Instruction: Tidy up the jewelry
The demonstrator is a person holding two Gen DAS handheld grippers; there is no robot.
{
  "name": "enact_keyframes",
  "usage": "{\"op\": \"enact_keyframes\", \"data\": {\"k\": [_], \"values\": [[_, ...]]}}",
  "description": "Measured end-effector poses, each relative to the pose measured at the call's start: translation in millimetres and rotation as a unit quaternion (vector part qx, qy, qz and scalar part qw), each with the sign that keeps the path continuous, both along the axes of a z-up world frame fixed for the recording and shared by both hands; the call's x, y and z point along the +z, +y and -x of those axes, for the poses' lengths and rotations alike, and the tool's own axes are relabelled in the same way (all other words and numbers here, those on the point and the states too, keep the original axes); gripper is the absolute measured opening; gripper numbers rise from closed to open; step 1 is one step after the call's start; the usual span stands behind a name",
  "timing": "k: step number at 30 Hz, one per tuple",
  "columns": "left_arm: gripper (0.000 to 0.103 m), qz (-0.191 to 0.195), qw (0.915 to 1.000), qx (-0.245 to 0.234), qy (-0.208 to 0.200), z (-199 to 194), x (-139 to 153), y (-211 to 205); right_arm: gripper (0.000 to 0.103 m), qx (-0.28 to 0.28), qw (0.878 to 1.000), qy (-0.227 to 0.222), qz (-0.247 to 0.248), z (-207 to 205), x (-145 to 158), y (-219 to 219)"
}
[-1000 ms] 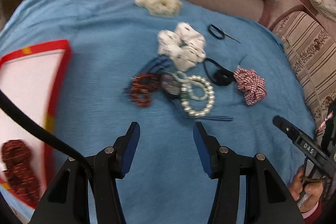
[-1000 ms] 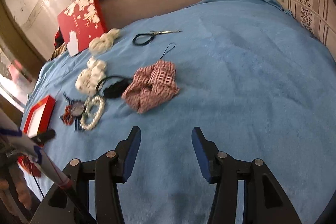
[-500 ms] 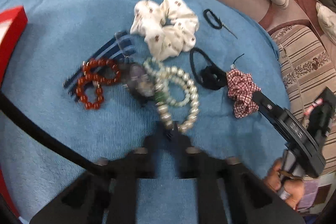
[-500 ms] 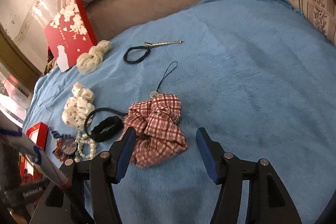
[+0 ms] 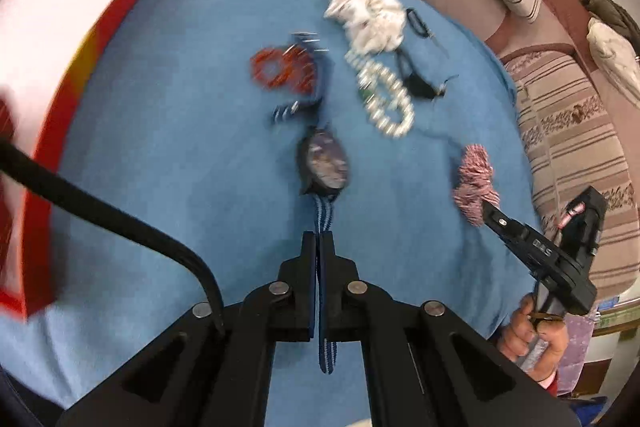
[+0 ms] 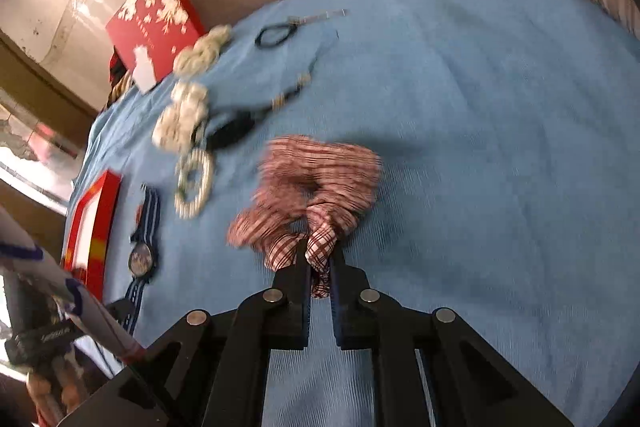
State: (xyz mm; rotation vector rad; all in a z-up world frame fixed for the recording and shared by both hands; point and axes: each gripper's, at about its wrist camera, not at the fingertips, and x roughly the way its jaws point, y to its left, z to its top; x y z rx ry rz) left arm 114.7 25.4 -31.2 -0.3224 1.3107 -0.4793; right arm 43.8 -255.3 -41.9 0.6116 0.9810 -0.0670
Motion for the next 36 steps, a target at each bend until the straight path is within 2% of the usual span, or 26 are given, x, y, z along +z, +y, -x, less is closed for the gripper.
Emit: {"op": "enact_keyframes", "data": {"k": [5,7,8,9,10,11,12,13,20,26,31,36], "values": [[0.002,-0.027,0.9994,-0.004,-0.023,27,7,20,0.009,0.000,1.000,0.008,0.002,40,-3,7],[0.004,-0.045,0.9980,-0.006,-0.045,34,16,26,0.020,-0.005,1.000,0.006,0.012,46,0,6],[0.006,-0.053,0.9970,-0.008,-0.056,35,21,26,0.035,-0.008,1.000,0.003,0.017,49,2,5],[0.014,-0.065,0.9953,-0.010,-0.071,38,27,27,0.049,-0.013,1.000,-0.005,0.023,52,6,3],[0.023,-0.071,0.9941,-0.011,-0.081,39,31,28,0.054,-0.017,0.999,-0.010,0.029,53,9,2],[0.028,-0.079,0.9918,-0.011,-0.100,41,38,28,0.058,-0.025,0.999,-0.018,0.041,55,14,0],[0.036,-0.084,0.9901,-0.012,-0.112,40,43,27,0.059,-0.029,0.998,-0.022,0.048,56,17,-1],[0.039,-0.088,0.9885,-0.014,-0.122,38,45,24,0.060,-0.031,0.998,-0.023,0.052,54,18,-1],[0.047,-0.105,0.9817,-0.065,-0.145,14,38,-23,0.060,-0.017,0.998,-0.019,0.055,32,12,4],[0.047,-0.141,0.9752,-0.092,-0.143,0,16,-47,0.061,-0.011,0.998,-0.021,0.053,10,9,10],[0.048,-0.135,0.9766,-0.094,-0.138,-1,5,-49,0.061,-0.010,0.998,-0.009,0.066,-3,1,14],[0.051,-0.153,0.9686,-0.113,-0.161,3,2,-56,0.058,-0.013,0.996,-0.002,0.083,-6,-2,19]]}}
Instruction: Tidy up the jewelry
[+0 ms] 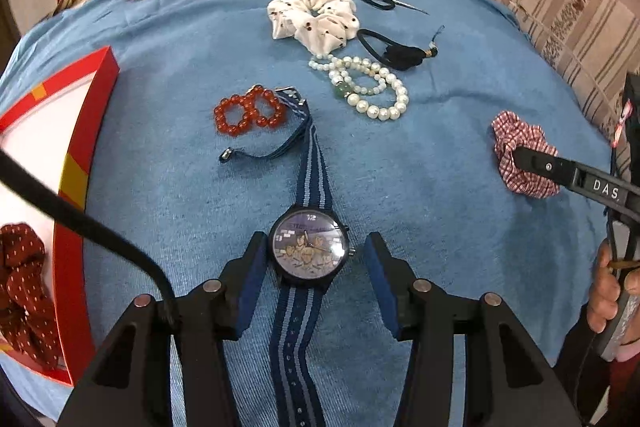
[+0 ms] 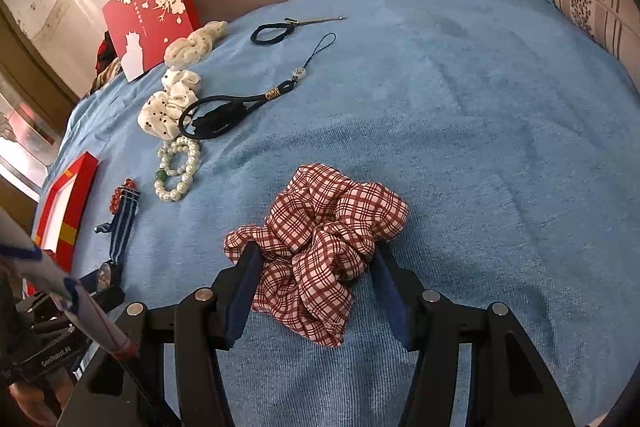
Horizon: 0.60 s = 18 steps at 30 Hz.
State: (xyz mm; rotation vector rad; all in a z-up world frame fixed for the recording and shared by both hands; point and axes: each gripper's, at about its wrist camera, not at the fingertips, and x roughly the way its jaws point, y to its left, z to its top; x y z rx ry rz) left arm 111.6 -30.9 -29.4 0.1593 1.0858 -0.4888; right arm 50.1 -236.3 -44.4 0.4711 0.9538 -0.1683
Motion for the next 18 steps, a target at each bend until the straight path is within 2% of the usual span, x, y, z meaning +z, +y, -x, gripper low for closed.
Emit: {"op": "enact_keyframes", "data": {"k": [2,4,5,6,8,12,18], "values": [[0.053,0.001,1.0000,-0.002,-0.002,-1,-1,-1,0.051,0.000,1.000,0.003,0.004,0,0,1],[0.052,0.001,1.0000,0.000,-0.005,-2,-1,-2,0.037,0.000,1.000,0.005,0.006,1,1,1],[0.050,-0.001,1.0000,0.001,-0.008,-2,-1,-2,0.027,0.001,1.000,0.006,0.007,2,0,1],[0.042,-0.007,0.9998,0.009,-0.015,-2,-1,-1,0.020,0.003,1.000,0.007,0.010,3,1,1],[0.042,0.007,0.9998,0.017,-0.008,-3,1,3,0.014,0.005,1.000,0.006,0.014,5,3,1],[0.042,0.032,0.9986,0.042,-0.003,1,15,19,0.011,0.015,0.999,-0.015,0.025,15,23,7],[0.042,0.088,0.9926,0.073,-0.042,26,79,65,0.011,0.045,0.996,-0.063,0.052,26,74,30]]}}
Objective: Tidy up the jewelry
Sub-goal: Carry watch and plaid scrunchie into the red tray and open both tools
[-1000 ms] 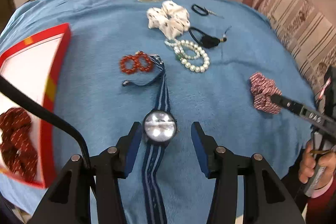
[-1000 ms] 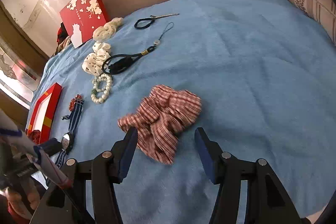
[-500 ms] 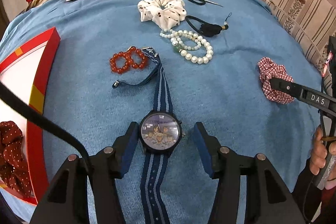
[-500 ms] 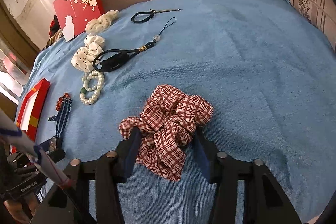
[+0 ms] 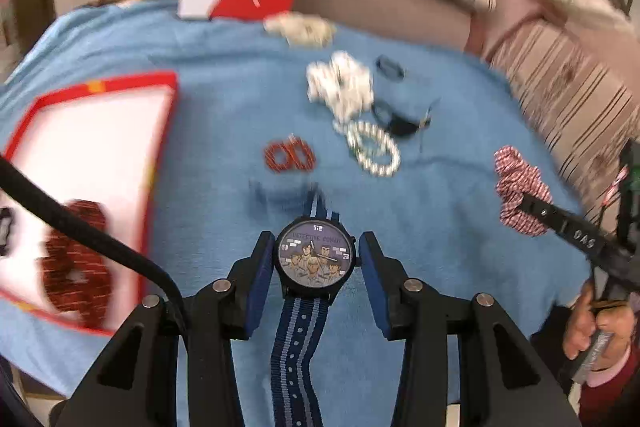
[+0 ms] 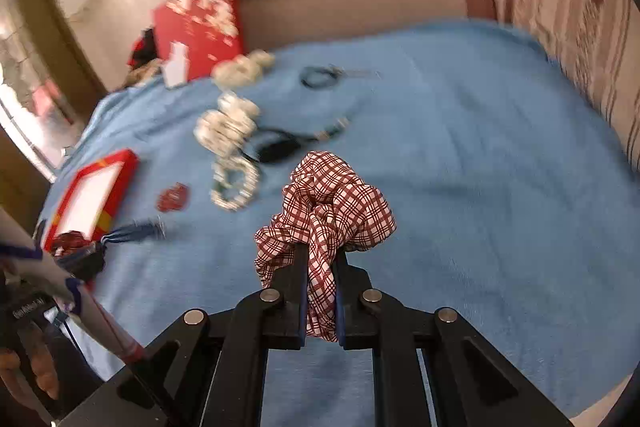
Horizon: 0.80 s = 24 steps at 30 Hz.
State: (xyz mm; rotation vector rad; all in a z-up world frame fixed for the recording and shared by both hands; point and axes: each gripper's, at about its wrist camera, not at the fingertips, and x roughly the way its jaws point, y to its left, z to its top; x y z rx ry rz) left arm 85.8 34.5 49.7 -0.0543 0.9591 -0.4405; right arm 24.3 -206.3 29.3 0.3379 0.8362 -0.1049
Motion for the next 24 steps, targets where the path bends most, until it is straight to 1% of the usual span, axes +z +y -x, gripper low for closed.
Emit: {"op": "enact_keyframes", "data": {"k": [1,2,3,5,8,12,15,18,21,24], "values": [[0.042,0.003,0.9999,0.005,-0.008,3,9,7,0.011,0.009,1.000,-0.013,0.004,1,13,7],[0.042,0.008,0.9996,0.017,-0.022,7,25,21,0.011,0.014,1.000,-0.019,0.006,2,20,11],[0.042,0.013,0.9991,0.026,-0.030,9,36,34,0.011,0.027,0.999,-0.032,0.008,1,34,20],[0.042,0.026,0.9977,0.046,-0.041,8,55,60,0.011,0.049,0.998,-0.048,0.010,-3,52,37],[0.042,0.034,0.9945,0.084,-0.053,0,74,100,0.011,0.083,0.994,-0.064,0.013,-15,73,65],[0.042,0.020,0.9882,0.133,-0.073,-17,89,146,0.011,0.136,0.988,-0.079,0.000,-43,98,114],[0.042,0.027,0.9841,0.159,-0.074,-37,92,176,0.011,0.167,0.982,-0.085,-0.001,-63,108,149],[0.042,0.030,0.9808,0.182,-0.064,-65,86,198,0.011,0.198,0.977,-0.079,0.006,-92,108,188],[0.042,0.029,0.9778,0.202,-0.048,-96,71,217,0.011,0.224,0.973,-0.057,0.001,-128,96,226],[0.042,0.040,0.9742,0.220,-0.027,-126,50,239,0.011,0.238,0.971,-0.036,0.004,-160,78,255]]}}
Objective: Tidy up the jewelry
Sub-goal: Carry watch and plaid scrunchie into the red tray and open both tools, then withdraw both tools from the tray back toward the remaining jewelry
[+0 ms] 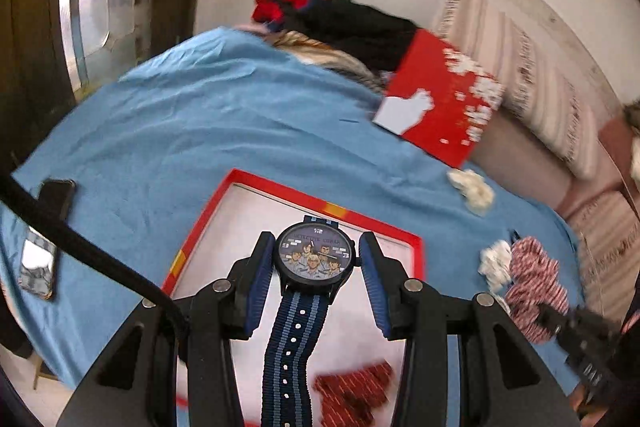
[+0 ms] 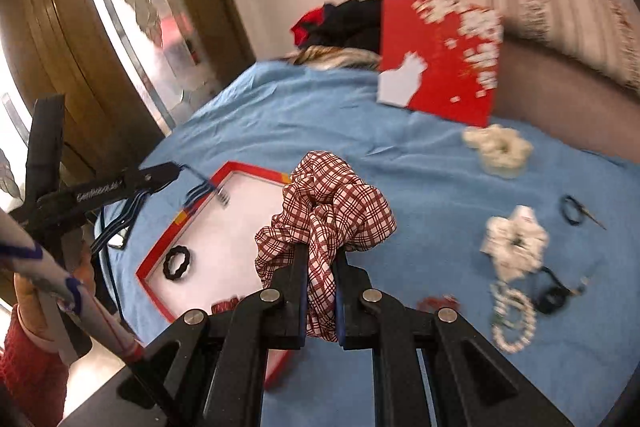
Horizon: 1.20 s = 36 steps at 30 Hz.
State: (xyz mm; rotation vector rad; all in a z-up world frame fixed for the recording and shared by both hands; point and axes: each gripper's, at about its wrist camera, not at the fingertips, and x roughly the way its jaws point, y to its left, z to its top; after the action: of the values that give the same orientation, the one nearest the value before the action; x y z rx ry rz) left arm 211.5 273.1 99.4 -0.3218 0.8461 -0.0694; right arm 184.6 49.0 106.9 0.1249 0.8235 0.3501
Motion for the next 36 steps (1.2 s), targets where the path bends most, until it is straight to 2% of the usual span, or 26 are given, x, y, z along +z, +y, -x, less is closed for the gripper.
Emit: {"op": "enact_keyframes", "data": {"k": [4,9,13,18,23,26,27,30,36], "values": [[0.042,0.009,0.9997,0.019,0.012,-34,-22,19,0.011,0.005,1.000,0.023,0.004,-42,-24,24],[0.042,-0.016,0.9980,0.035,0.049,-68,-63,29,0.011,0.005,0.998,0.067,-0.009,-82,-61,42],[0.042,-0.026,0.9959,0.037,0.078,-77,-90,29,0.011,0.010,0.995,0.102,-0.015,-98,-93,54],[0.042,-0.045,0.9932,0.042,0.099,-78,-109,29,0.011,0.017,0.993,0.116,-0.009,-106,-111,65],[0.042,-0.039,0.9934,0.048,0.096,-75,-105,32,0.012,0.018,0.993,0.118,-0.004,-110,-116,73],[0.042,-0.030,0.9950,0.048,0.082,-69,-92,33,0.017,0.020,0.994,0.112,0.006,-113,-113,79],[0.043,-0.029,0.9954,0.048,0.078,-67,-87,33,0.026,0.022,0.994,0.108,0.009,-112,-110,80],[0.046,-0.035,0.9962,0.050,0.063,-54,-68,31,0.038,0.024,0.996,0.090,0.013,-103,-96,78],[0.048,-0.051,0.9967,0.054,0.031,-19,-29,21,0.043,0.027,0.998,0.040,0.032,-65,-55,53]]}}
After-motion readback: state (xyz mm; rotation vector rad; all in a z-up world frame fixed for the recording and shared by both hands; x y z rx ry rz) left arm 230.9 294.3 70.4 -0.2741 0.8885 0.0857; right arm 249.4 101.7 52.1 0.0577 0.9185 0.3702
